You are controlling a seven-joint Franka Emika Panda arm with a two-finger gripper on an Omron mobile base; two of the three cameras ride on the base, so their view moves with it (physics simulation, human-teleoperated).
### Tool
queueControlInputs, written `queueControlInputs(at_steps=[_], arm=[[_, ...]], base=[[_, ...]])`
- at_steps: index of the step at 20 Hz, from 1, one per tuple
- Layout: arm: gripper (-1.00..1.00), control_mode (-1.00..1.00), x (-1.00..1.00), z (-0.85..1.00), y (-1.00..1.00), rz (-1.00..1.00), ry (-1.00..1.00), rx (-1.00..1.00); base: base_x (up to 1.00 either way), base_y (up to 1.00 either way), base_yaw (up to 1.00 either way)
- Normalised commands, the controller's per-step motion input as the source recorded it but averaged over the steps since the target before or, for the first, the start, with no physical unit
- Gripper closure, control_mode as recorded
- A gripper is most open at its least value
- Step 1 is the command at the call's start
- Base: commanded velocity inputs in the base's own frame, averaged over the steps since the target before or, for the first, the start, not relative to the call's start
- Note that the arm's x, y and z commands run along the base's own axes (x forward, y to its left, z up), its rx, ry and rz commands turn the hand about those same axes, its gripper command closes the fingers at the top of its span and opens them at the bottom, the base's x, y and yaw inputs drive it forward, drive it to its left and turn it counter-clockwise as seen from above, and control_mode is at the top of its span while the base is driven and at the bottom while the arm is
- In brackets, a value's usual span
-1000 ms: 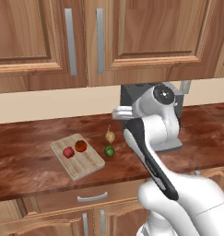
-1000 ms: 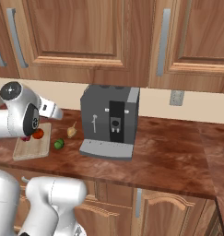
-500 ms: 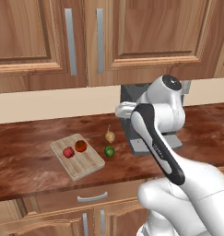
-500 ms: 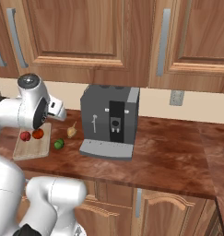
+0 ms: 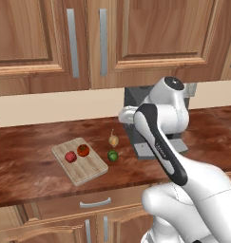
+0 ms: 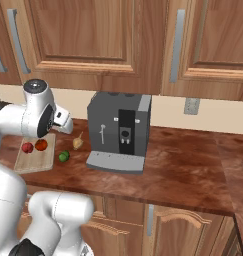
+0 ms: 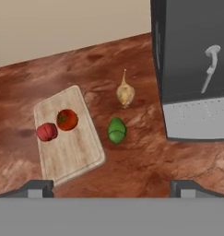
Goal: Place the avocado, onion, tomato, and bell pepper on the cutting board.
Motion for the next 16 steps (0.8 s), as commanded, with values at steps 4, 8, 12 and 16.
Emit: queueControlInputs(at_steps=[4, 8, 12, 16], arm=[[-1.00, -1.00, 0.00, -0.18, 0.00, 0.00, 0.00, 0.00], [-1.00, -1.00, 0.00, -0.30, 0.00, 0.00, 0.00, 0.00], [-1.00, -1.00, 0.00, -0.32, 0.00, 0.00, 0.00, 0.00], [-1.00, -1.00, 0.00, -0.28, 0.00, 0.00, 0.00, 0.00]], base=[[0.00, 0.00, 0.00], [0.00, 0.00, 0.00], [0.00, 0.00, 0.00], [0.00, 0.00, 0.00]])
